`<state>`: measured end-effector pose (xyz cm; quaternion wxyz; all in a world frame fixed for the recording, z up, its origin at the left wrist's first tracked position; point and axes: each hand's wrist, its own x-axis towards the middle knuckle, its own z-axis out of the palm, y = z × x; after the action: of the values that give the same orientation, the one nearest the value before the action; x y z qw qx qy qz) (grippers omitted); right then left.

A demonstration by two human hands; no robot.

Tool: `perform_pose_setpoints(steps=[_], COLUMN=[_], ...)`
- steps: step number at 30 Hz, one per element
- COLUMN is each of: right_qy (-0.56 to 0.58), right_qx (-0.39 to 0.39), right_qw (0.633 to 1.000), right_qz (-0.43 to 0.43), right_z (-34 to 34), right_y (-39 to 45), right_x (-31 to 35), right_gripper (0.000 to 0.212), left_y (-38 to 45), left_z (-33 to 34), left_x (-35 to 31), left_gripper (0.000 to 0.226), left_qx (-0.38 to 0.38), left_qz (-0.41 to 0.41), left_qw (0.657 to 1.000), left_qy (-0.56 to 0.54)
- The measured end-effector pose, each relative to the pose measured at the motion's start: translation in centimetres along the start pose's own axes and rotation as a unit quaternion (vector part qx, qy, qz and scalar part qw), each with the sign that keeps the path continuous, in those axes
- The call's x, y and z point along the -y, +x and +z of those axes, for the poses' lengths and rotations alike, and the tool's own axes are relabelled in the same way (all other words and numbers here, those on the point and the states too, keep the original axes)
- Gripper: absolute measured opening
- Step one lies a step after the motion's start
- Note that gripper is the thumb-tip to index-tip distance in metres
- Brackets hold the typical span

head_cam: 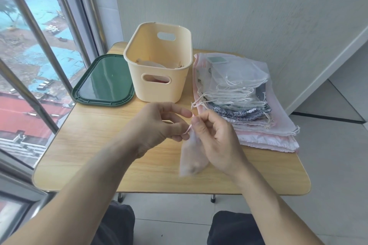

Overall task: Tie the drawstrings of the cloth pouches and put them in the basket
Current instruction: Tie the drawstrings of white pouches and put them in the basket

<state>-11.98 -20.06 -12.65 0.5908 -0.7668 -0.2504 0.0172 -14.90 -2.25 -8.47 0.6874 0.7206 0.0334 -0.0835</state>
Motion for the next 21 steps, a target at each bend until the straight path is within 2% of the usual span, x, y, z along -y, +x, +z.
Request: perform_pose_setpoints(steps=[3, 9, 11, 14, 17, 21], right_qy=[0.046, 0.098, 0.111, 0.153, 0.196, 0.268], right_qx=[-0.008, -0.009, -0.017, -0.040, -0.052, -0.051], right_qw=[0.998, 0.993, 0.990, 0.979, 0.963, 0.934], right_qz=[0.046, 0.063, 0.080, 0.131, 0.175, 0.231], right_z=[-0.1, -0.7, -0.8, -0.7, -0.4, -0.4], right_y=[0.1, 0.0, -0.1, -0.1, 0.0, 0.4], right_x=[-0.2, 0.7, 0.4, 0.3, 0.6, 0.4], right_gripper=[0.031, 0.028, 0.020, 0.023, 0.022, 0.038], left_y=[-0.1, -0.6, -0.5, -0.4, -0.4, -0.2], left_z=[0.1, 0.4, 0.5, 1.0, 1.7, 2.3], left_x=[-0.2, -0.5, -0.3, 0.3, 0.7, 1.1], left_gripper=[0.021, 0.027, 0.028, 0.026, 0.026, 0.021], left_qx=[0.009, 0.048, 0.021, -0.037, -0.078, -0.133], left_qz=[0.013, 0.043, 0.078, 0.144, 0.194, 0.280], left_qw=[1.000, 0.993, 0.983, 0.957, 0.933, 0.891], left_qy=[0.020, 0.101, 0.162, 0.249, 0.292, 0.332])
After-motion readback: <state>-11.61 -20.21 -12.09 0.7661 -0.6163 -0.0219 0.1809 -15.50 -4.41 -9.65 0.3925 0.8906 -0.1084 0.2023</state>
